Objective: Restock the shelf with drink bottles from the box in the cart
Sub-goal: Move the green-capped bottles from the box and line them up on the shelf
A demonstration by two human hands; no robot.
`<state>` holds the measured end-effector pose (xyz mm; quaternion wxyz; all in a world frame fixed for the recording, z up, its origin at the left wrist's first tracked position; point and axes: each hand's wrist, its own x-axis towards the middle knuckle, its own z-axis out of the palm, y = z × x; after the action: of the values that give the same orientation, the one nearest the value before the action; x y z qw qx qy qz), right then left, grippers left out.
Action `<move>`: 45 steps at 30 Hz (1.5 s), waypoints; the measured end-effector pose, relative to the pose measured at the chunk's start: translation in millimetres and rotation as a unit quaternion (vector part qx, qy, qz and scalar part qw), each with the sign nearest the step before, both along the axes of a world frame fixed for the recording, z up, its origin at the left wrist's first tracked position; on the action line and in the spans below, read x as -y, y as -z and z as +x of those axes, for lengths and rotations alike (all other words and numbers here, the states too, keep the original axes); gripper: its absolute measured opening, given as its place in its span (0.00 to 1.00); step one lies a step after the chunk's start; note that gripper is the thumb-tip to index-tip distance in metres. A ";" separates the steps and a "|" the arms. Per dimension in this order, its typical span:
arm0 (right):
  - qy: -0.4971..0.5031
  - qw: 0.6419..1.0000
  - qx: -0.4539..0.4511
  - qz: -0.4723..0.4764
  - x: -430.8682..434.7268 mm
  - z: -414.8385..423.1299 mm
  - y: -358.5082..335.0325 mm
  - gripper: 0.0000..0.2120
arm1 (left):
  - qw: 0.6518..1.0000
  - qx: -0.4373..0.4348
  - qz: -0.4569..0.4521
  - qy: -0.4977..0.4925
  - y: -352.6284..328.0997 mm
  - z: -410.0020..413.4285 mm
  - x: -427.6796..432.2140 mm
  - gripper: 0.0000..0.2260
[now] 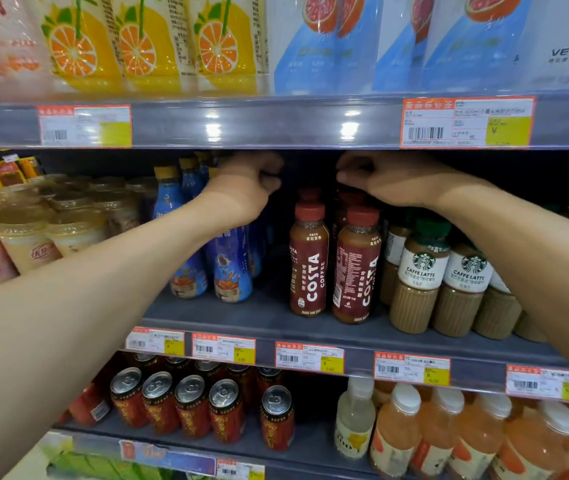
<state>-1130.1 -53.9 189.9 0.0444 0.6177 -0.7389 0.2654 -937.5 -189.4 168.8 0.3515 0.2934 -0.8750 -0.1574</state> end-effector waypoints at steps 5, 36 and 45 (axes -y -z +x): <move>0.030 0.999 0.016 -0.002 5.5 41.5 -2.6 0.21 | 0.993 -0.111 -0.038 -0.018 15.2 59.4 -18.1 0.09; -0.095 0.995 -0.035 0.020 104.7 123.0 14.2 0.39 | 0.969 -0.119 0.139 -0.166 129.1 115.2 34.9 0.26; -0.093 0.995 -0.019 0.020 105.8 125.0 16.4 0.39 | 0.971 -0.123 0.143 -0.149 130.8 116.9 34.3 0.25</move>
<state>-1005.1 -159.7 173.5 0.0208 0.6898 -0.6822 0.2417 -820.6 -223.7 38.0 0.4298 0.4458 -0.7402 -0.2619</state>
